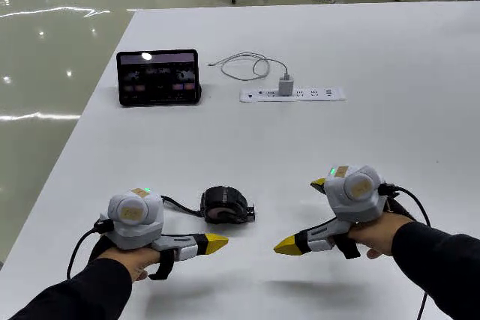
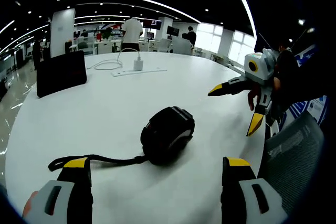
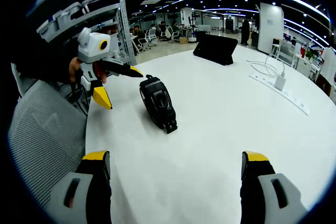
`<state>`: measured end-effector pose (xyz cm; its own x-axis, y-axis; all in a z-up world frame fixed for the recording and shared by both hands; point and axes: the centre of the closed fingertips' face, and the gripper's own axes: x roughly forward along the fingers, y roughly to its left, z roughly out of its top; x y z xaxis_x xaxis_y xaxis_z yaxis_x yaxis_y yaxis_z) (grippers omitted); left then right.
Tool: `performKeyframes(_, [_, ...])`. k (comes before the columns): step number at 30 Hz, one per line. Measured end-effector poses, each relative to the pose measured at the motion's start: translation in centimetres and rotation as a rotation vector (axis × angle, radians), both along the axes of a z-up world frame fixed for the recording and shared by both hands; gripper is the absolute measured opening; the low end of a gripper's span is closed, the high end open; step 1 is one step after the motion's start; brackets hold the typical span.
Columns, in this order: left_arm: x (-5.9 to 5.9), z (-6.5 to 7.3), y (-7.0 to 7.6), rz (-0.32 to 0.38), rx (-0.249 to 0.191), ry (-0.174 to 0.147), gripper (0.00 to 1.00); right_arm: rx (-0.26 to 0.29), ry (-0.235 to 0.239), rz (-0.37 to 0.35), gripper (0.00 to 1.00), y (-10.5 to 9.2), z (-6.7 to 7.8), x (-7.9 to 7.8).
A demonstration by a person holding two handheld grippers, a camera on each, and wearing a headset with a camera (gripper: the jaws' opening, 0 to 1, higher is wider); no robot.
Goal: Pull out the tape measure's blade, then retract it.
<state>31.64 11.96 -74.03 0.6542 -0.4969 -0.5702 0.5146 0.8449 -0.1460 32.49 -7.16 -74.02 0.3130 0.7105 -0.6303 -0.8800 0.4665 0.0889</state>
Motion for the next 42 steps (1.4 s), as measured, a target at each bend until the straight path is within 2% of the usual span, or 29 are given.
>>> performKeyframes(1, [-0.1, 0.1, 0.2, 0.003, -0.004, 0.002, 1.00, 0.003, -0.004, -0.008, 1.00, -0.4, 0.0, -0.1])
performKeyframes(3, [0.0, 0.5, 0.3, 0.007, -0.067, 0.001, 1.00, 0.023, -0.019, -0.021, 1.00, -1.1, 0.3, -0.6])
performKeyframes(6, [-0.7, 0.3, 0.7, -0.028, -0.024, 0.020, 1.00, 0.023, -0.008, -0.046, 1.00, -2.4, 0.1, -1.4])
performKeyframes(8, [-1.2, 0.5, 0.7, -0.049, -0.015, 0.006, 1.00, 0.028, -0.008, -0.056, 1.00, -3.3, 0.0, -1.8])
performKeyframes(10, [-1.5, 0.6, 0.9, -0.054, -0.023, 0.017, 1.00, 0.023, -0.010, -0.073, 1.00, -4.1, 0.0, -1.9])
performKeyframes(12, [-1.9, 0.7, 1.3, -0.058, -0.007, 0.005, 1.00, 0.027, -0.010, -0.085, 1.00, -4.9, 0.1, -2.1])
performKeyframes(15, [-2.1, 0.5, 2.1, -0.045, 0.002, 0.007, 1.00, 0.026, -0.028, -0.096, 1.00, -6.0, 0.1, -2.2])
performKeyframes(17, [-2.4, 0.4, 2.4, -0.040, 0.011, 0.005, 1.00, 0.023, -0.024, -0.102, 1.00, -6.7, 0.0, -2.3])
performKeyframes(19, [-3.3, 0.1, 2.3, -0.052, -0.004, 0.049, 1.00, 0.020, -0.033, -0.101, 1.00, -7.2, 0.2, -2.6])
performKeyframes(20, [-3.5, 0.0, 2.4, -0.059, 0.009, 0.050, 1.00, 0.020, -0.033, -0.100, 1.00, -7.5, 0.2, -2.6])
performKeyframes(21, [-3.8, -0.3, 2.6, -0.077, 0.048, 0.051, 1.00, 0.017, -0.028, -0.104, 1.00, -7.9, 0.2, -2.7])
performKeyframes(23, [-4.2, 0.2, 2.4, -0.075, 0.025, 0.045, 1.00, 0.010, -0.034, -0.110, 1.00, -8.7, 0.4, -2.8])
performKeyframes(26, [-4.2, 0.5, 2.9, -0.069, 0.028, 0.024, 1.00, 0.008, -0.039, -0.127, 1.00, -9.9, 0.7, -2.9])
performKeyframes(31, [-4.6, 0.7, 3.9, -0.063, -0.019, 0.037, 1.00, 0.013, -0.042, -0.183, 1.00, -12.3, 1.2, -3.7])
performKeyframes(36, [-5.2, 1.3, 4.7, -0.051, -0.019, 0.029, 1.00, 0.016, -0.030, -0.233, 1.00, -14.8, 1.1, -4.6])
performKeyframes(37, [-5.1, 1.4, 4.9, -0.044, -0.017, 0.025, 1.00, 0.014, -0.026, -0.240, 1.00, -15.3, 1.0, -4.8])
performKeyframes(38, [-4.9, 1.5, 5.3, -0.042, -0.009, 0.006, 1.00, 0.011, -0.024, -0.250, 1.00, -15.8, 1.0, -5.1])
performKeyframes(41, [-4.9, 1.4, 5.8, -0.036, -0.005, 0.013, 1.00, -0.003, -0.033, -0.252, 1.00, -16.8, 0.7, -5.7])
performKeyframes(42, [-4.8, 1.4, 6.0, -0.034, 0.007, 0.004, 1.00, -0.004, -0.033, -0.253, 1.00, -17.0, 0.8, -5.9])
